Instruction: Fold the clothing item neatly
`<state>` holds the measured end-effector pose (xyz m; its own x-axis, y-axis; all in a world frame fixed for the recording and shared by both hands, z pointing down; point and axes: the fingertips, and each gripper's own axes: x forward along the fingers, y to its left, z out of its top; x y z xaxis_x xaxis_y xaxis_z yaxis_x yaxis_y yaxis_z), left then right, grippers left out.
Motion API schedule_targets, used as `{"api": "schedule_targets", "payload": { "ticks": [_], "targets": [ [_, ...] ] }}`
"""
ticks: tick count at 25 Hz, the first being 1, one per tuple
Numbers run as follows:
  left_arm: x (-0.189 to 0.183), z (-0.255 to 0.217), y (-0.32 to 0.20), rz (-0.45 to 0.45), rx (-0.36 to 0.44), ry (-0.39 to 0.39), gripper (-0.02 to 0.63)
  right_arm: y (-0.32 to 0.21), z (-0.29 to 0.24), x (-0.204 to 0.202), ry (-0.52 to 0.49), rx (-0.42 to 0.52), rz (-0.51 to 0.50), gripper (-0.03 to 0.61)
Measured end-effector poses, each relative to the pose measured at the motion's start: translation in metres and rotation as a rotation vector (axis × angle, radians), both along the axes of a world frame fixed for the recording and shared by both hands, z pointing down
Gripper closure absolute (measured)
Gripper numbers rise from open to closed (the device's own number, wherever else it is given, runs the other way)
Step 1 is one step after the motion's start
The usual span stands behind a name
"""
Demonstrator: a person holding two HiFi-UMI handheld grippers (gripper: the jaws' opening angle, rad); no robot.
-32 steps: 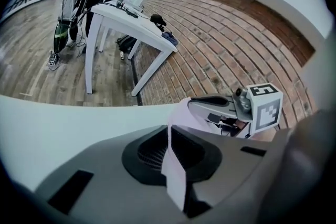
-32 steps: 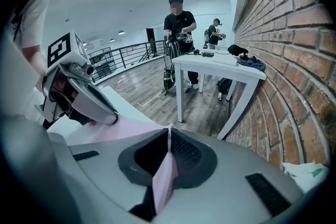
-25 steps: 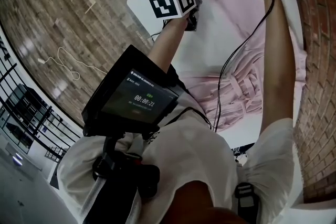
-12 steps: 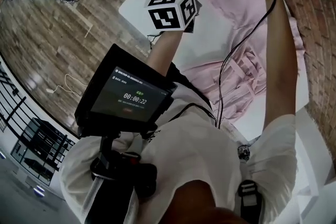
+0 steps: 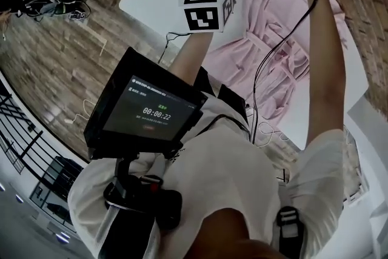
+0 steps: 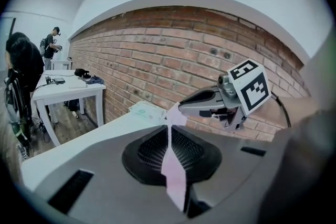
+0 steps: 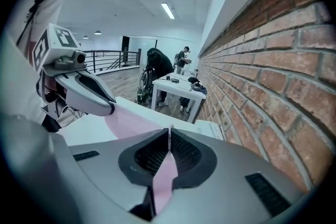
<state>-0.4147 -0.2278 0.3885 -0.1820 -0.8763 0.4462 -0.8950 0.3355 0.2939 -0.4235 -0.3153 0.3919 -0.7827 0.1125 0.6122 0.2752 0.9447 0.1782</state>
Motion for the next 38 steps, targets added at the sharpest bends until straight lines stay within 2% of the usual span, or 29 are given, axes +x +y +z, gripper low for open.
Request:
{"api": "schedule_targets", "payload": {
  "ticks": [6,10,12,18,26,38],
  "targets": [
    [0.116,-0.030,0.008,0.063,0.043,-0.067,0.592,0.008,-0.029,0.116,-0.061,0.016,0.053,0.560],
    [0.239,-0.040,-0.007,0.144,0.065,-0.109,0.592,-0.011,-0.033,0.239,-0.088,0.037,0.121,0.560],
    [0.284,-0.037,-0.014,0.175,0.061,-0.116,0.592,-0.015,-0.032,0.281,-0.092,0.018,0.134,0.560],
    [0.323,-0.012,-0.013,0.235,0.018,-0.098,0.592,-0.017,-0.008,0.321,-0.042,0.000,0.182,0.560],
    [0.416,0.051,-0.025,0.348,-0.054,-0.147,0.592,-0.025,0.057,0.413,0.038,-0.052,0.252,0.560],
    [0.477,0.103,-0.038,0.464,-0.120,-0.147,0.592,-0.036,0.103,0.460,0.078,-0.071,0.322,0.560]
  ]
}}
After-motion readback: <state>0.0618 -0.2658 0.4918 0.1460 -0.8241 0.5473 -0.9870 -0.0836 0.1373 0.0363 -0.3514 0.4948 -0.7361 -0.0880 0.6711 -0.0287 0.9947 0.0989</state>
